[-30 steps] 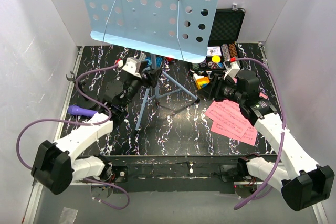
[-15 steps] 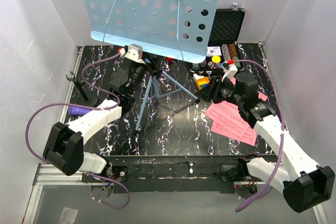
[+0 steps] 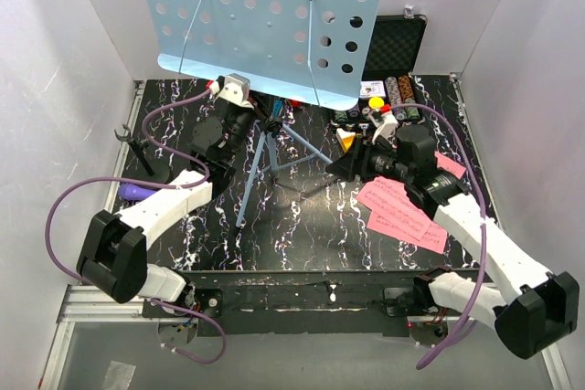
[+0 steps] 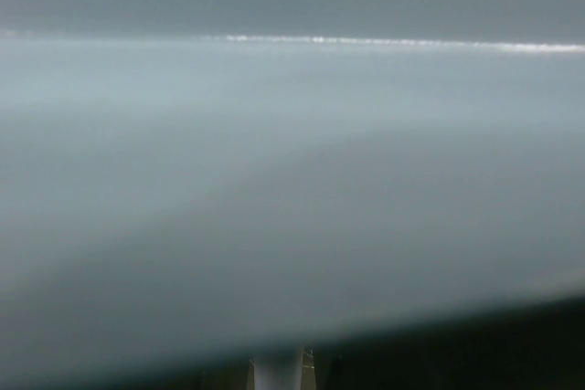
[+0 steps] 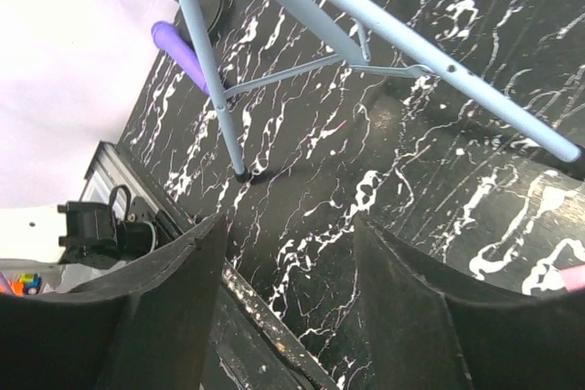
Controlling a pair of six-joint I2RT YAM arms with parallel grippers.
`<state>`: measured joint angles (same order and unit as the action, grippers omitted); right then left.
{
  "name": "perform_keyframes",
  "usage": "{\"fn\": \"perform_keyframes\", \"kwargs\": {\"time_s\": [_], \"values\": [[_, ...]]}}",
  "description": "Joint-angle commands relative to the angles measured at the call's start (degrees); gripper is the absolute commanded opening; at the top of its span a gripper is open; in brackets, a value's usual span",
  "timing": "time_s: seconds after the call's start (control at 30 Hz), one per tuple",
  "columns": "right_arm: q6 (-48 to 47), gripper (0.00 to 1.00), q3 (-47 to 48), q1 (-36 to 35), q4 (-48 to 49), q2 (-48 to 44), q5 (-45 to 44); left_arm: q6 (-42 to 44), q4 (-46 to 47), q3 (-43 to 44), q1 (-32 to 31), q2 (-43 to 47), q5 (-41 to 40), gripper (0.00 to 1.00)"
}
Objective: Pack up the instrument practice props
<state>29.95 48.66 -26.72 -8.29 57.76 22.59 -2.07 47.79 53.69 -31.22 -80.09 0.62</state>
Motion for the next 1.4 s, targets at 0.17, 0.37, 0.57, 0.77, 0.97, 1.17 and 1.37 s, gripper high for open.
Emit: {"fn": "perform_keyframes", "kwargs": {"time_s": [0.17, 0.37, 0.57, 0.77, 0.97, 1.17, 1.37], "values": [[2.6, 0.7, 10.4, -7.1, 9.9, 10.9, -1.8, -2.1, -5.2, 1.2, -0.2, 3.5, 3.3, 0.0], [6.9, 0.66, 17.6, -7.8, 17.3, 21.5, -3.7, -3.0, -9.3, 0.7, -0.4, 5.9, 2.8, 0.0], [7.0, 0.66, 26.6, -9.6, 16.1, 29.2, -2.6, -0.8, -13.0, 0.2, -0.8, 6.6, 2.4, 0.0], [5.3, 0.63, 31.4, -11.2, 11.0, 33.2, -2.4, 1.5, -13.4, 0.0, -0.9, 5.6, 3.2, 0.0], [4.2, 0.52, 31.2, -11.9, 9.8, 33.8, -1.8, 1.8, -13.2, -0.1, -0.9, 5.0, 3.5, 0.0], [3.1, 0.5, 31.2, -13.0, 6.8, 33.7, -1.8, 4.0, -14.0, -0.4, -0.9, 5.5, 2.8, 0.0], [5.3, 0.54, 27.1, -14.0, 10.1, 31.5, -1.4, 5.5, -15.4, -0.1, -0.9, 5.6, 0.6, 0.0]]}}
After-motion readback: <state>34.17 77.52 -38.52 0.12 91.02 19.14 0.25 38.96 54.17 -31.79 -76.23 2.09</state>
